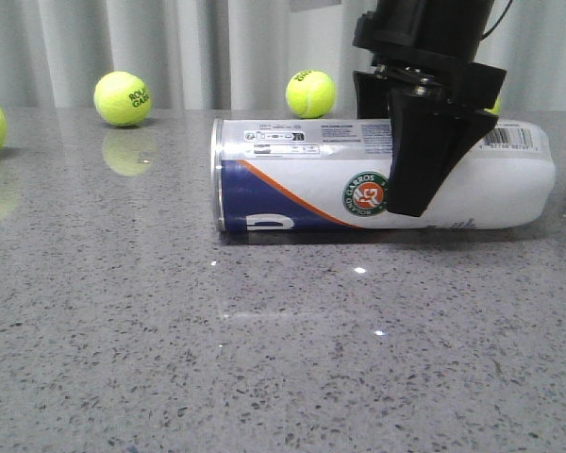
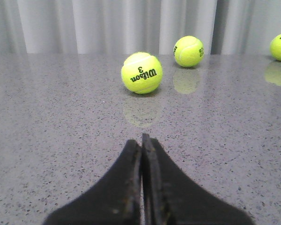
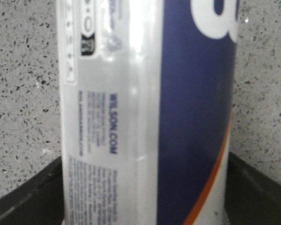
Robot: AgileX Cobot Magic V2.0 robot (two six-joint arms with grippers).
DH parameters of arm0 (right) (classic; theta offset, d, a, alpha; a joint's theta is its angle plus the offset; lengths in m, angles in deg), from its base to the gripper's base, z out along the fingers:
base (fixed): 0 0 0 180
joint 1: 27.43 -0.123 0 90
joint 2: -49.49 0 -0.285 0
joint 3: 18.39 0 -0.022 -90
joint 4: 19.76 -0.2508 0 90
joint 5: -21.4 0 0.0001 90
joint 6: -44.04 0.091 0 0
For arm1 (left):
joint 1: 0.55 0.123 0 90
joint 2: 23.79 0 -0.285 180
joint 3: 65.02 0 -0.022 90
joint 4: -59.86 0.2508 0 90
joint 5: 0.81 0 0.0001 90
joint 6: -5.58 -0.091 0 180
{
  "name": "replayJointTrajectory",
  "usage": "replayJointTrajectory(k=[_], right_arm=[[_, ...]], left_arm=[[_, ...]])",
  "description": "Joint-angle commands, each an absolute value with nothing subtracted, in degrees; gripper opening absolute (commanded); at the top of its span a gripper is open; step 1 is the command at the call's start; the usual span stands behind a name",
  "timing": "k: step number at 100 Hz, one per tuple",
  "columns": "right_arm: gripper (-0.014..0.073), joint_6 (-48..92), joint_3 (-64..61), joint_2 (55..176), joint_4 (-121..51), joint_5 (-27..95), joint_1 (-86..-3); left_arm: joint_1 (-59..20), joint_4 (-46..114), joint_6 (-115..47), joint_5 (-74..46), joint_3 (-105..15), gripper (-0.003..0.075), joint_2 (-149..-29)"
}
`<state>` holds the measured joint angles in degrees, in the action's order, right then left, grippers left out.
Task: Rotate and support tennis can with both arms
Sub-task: 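Move the can toward the table center and lower it on its side, then open the right gripper and withdraw it upward from the can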
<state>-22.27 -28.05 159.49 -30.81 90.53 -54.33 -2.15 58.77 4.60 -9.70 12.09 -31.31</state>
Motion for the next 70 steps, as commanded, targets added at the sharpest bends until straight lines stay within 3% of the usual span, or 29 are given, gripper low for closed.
replayJointTrajectory(k=[1,57,64,70], right_arm=[[0.0620,-22.89,-29.85,155.98,-31.47,91.38,-54.24],[0.0610,-19.58,-29.97,145.87,-31.24,91.48,-54.24],[0.0555,-15.67,-29.97,144.24,-31.24,91.54,-54.24],[0.0450,-12.26,-29.97,142.82,-31.24,91.54,-54.24]], left_arm=[[-2.17,58.59,4.66,-5.58,14.71,-0.0021,-29.12],[-2.17,58.59,4.66,-5.58,14.71,-0.0021,-29.12],[-2.17,58.59,4.66,-5.58,14.71,-0.0021,-29.12],[-2.17,58.59,4.66,-5.58,14.71,-0.0021,-29.12]])
